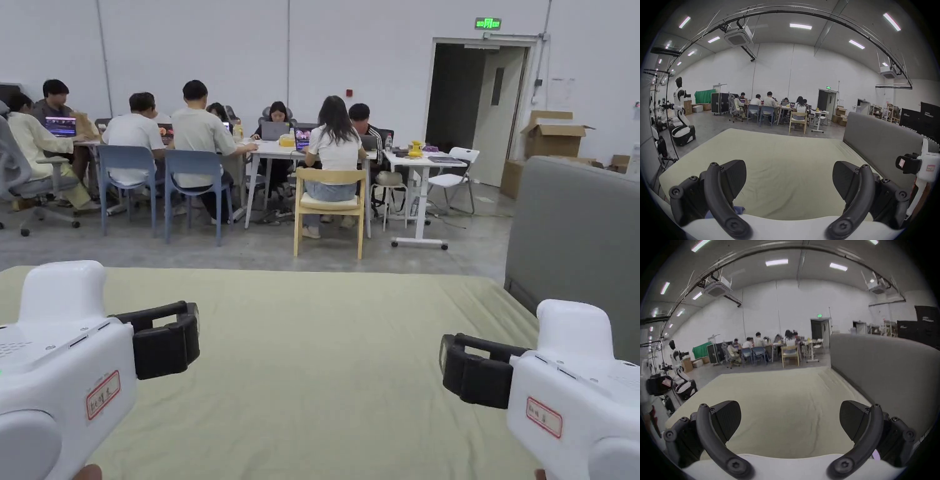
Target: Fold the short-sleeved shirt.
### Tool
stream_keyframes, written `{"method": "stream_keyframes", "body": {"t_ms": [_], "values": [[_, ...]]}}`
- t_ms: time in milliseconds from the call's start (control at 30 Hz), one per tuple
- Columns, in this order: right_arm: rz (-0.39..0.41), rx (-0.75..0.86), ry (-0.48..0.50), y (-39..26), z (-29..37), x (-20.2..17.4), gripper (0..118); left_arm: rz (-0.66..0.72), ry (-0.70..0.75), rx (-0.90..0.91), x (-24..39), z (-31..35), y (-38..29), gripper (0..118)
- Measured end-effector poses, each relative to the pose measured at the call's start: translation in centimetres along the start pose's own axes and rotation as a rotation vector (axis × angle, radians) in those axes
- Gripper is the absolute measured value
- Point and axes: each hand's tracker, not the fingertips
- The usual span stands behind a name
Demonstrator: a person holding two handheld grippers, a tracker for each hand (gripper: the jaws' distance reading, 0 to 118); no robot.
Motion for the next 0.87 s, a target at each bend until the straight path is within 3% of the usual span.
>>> {"method": "stream_keyframes", "body": {"t_ms": [133, 300, 367, 867], "values": [[-0.082, 0.010, 0.075, -1.2, -0.6, -0.3, 118, 0.020, 0.001, 0.002, -0.1, -0.1, 0.0, 113], [0.074, 0.076, -0.076, -1.6, -0.7, -1.2, 118, -0.017, 0.026, 0.001, 0.0, -0.1, -0.4, 113], [0.127, 0.095, -0.091, -1.6, -0.6, -1.5, 118, -0.039, 0.041, 0.002, 0.2, -0.1, -0.6, 113], [0.158, 0.162, -0.062, -1.1, 1.1, -2.4, 118, -0.084, 0.020, 0.038, 0.9, 0.2, -1.2, 113]]}}
